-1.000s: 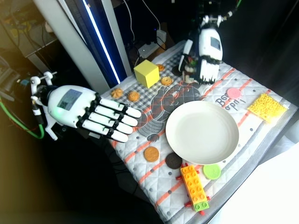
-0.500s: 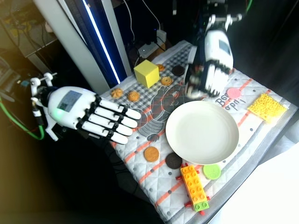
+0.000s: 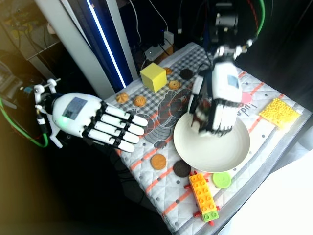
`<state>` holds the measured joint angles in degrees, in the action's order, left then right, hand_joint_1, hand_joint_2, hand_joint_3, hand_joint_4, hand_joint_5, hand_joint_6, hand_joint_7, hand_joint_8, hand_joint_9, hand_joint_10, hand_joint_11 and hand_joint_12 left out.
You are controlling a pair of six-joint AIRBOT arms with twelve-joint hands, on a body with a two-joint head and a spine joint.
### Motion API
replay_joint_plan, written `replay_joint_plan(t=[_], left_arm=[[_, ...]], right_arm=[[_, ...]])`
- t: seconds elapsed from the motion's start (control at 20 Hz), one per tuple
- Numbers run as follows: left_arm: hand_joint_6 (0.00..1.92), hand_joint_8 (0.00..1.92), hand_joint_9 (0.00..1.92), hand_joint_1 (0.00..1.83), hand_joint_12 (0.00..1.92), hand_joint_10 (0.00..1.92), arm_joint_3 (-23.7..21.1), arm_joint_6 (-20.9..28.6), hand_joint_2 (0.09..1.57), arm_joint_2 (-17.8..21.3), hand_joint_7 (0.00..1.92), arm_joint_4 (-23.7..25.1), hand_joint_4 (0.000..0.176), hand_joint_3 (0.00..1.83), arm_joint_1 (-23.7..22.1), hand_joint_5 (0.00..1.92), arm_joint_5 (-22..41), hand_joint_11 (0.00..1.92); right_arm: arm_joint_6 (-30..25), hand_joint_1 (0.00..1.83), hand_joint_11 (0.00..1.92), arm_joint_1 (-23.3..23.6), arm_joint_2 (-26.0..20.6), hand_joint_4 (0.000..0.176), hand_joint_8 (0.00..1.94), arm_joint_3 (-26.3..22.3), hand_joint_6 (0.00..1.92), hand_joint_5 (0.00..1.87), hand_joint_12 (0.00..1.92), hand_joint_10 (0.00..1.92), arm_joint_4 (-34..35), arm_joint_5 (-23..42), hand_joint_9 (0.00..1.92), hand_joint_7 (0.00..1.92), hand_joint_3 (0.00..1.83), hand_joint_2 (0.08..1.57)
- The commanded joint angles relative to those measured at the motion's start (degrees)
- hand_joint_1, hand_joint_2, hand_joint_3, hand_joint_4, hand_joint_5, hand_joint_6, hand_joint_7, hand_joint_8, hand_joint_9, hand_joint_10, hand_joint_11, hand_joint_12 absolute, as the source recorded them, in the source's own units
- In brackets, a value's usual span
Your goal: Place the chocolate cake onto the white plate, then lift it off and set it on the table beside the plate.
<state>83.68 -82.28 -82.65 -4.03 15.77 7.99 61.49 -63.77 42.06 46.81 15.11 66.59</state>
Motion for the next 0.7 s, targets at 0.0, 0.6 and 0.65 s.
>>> replay_joint_plan(t=[0.0,0.6,0.65], left_arm=[[0.23,0.10,0.02,0.90,1.19,0.29,0.3,0.4,1.10,0.3,0.12,-0.8,0.093,0.00,-0.8,0.05,6.4,0.00],[0.00,0.00,0.00,0.70,0.00,0.00,-15.0,4.1,1.10,15.7,0.00,1.6,0.172,0.03,6.5,0.00,25.5,0.00],[0.00,0.00,0.00,0.69,0.00,0.00,-16.1,4.3,1.13,17.0,0.00,1.6,0.175,0.03,7.5,0.00,27.2,0.00]], right_arm=[[-0.3,0.53,0.04,0.2,-0.2,0.000,0.00,0.3,0.00,0.00,0.03,0.00,0.0,6.9,0.00,0.00,0.00,1.30],[-6.7,0.63,0.00,1.8,0.3,0.000,0.00,2.6,0.00,0.00,0.47,0.00,-2.2,6.3,0.01,0.00,0.00,1.25],[-6.7,0.64,0.00,2.3,0.4,0.000,0.00,2.8,0.00,0.00,0.47,0.01,-2.4,5.8,0.02,0.00,0.00,1.25]])
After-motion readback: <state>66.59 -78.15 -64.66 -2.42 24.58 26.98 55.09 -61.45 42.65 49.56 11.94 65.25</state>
